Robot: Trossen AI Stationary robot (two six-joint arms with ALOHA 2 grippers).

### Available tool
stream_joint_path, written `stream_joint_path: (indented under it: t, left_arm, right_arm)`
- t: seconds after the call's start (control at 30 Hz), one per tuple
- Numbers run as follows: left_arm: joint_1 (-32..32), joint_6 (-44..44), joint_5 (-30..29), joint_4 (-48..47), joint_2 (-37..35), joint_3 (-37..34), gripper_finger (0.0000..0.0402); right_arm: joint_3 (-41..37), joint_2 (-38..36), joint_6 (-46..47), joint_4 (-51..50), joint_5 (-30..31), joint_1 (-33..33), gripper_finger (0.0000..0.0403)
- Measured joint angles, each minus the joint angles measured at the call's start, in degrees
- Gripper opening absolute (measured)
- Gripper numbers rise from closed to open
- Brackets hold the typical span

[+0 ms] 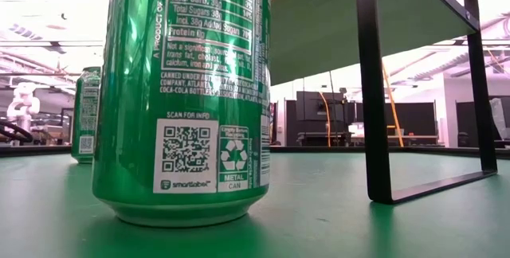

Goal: Place canned beverage on shelf
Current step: Put the red soda can on the shelf aligned with the other red soda can

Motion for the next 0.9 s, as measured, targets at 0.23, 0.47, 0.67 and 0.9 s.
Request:
stream_joint_path:
  t: [0.23, 0.47, 0.67, 0.9]
  left_arm:
    - [-0.90, 0.23, -2.84, -0.25, 0.08, 0.00, 0.0288]
    - [-1.94, 0.43, -9.03, -1.59, 0.24, -0.10, 0.0286]
    - [-2.21, -2.42, -12.07, -4.70, 0.34, -0.13, 0.0285]
    - [-1.63, -8.01, -11.88, -8.23, 0.45, -0.17, 0.0285]
  right_arm:
    - [0.00, 0.00, 0.30, -1.42, 3.76, -0.15, 0.0310]
    - [0.09, -0.07, 0.29, -6.04, 13.23, 0.57, 0.0360]
    - [0.21, -2.47, 0.27, -15.22, 21.17, 1.56, 0.0378]
    - [0.35, -7.45, 3.26, -30.42, 25.60, 2.36, 0.0379]
